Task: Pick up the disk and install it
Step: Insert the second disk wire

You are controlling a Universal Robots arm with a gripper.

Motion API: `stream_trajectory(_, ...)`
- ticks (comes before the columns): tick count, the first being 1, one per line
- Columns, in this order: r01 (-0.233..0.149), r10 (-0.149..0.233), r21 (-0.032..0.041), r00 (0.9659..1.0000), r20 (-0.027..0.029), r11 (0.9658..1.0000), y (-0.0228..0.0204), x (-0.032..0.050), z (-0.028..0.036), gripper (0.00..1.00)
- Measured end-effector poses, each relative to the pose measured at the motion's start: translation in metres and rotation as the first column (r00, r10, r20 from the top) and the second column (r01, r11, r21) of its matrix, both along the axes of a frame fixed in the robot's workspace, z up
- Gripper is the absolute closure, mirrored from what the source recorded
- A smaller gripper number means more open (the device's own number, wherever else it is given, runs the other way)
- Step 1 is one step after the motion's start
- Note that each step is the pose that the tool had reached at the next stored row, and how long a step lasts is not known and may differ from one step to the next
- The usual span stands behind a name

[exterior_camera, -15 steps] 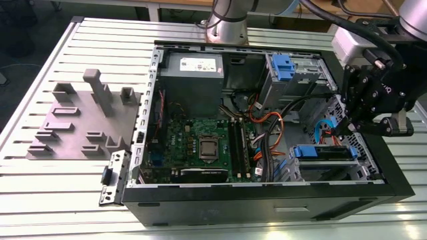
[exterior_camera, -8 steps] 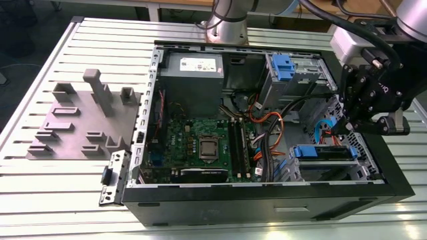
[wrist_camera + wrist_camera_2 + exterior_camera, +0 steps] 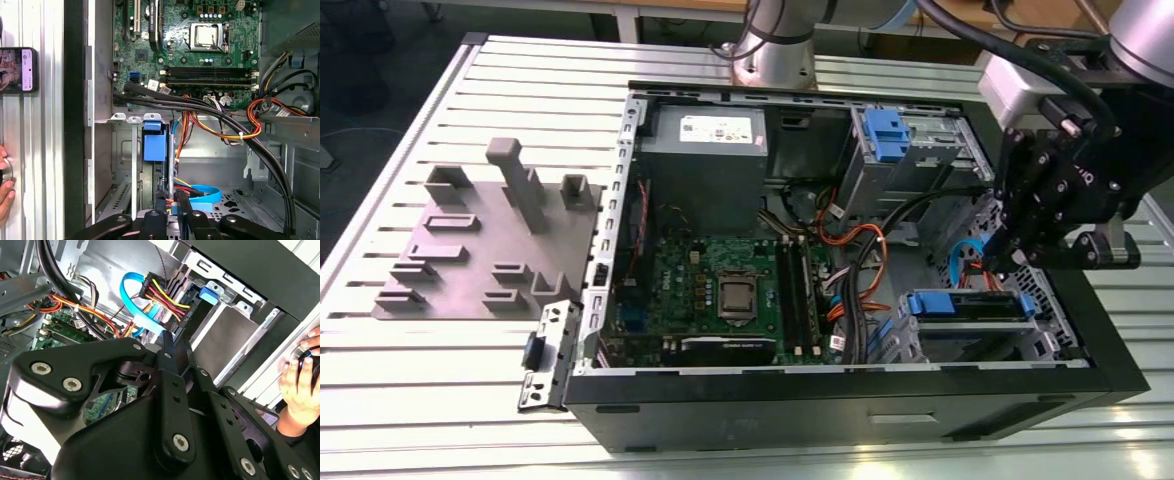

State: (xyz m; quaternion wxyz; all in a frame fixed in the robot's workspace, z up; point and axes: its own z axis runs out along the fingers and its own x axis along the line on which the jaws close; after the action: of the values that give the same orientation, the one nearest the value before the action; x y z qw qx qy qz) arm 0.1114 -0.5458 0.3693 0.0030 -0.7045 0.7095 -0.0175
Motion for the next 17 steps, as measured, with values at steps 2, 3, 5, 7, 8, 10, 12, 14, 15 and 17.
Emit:
stream_trajectory(2,0.0,0.0,0.0004,1.0,-0.0001,1.0,0.0001,0.0001,-0.0007,0.76)
stream_trajectory(3,0.0,0.0,0.001,1.0,-0.0001,1.0,0.0001,0.0001,-0.0011,0.76)
stream_trajectory(5,0.0,0.0,0.0024,1.0,-0.0001,1.0,0.0,0.0001,-0.0022,0.76)
stream_trajectory(7,0.0,0.0,0.0041,1.0,-0.0001,1.0,0.0,0.0001,-0.0035,0.76)
stream_trajectory(8,0.0,0.0,0.0047,1.0,-0.0001,1.0,0.0,0.0001,-0.0041,0.76)
stream_trajectory(10,0.0,0.0,0.0069,1.0,-0.0001,1.0,0.0,0.0001,-0.0053,0.76)
stream_trajectory(12,0.0,0.0,0.0136,1.0,-0.0001,0.9999,0.0,0.0001,-0.006,0.76)
stream_trajectory(14,0.0,0.0,0.0321,1.0,-0.0001,0.9995,0.0,0.0001,-0.0066,0.76)
stream_trajectory(15,0.0,0.0,0.0402,1.0,-0.0001,0.9992,0.0,0.0001,-0.0069,0.76)
stream_trajectory(17,0.0,0.0,0.0508,1.0,-0.0001,0.9987,0.0001,0.0001,-0.0075,0.76)
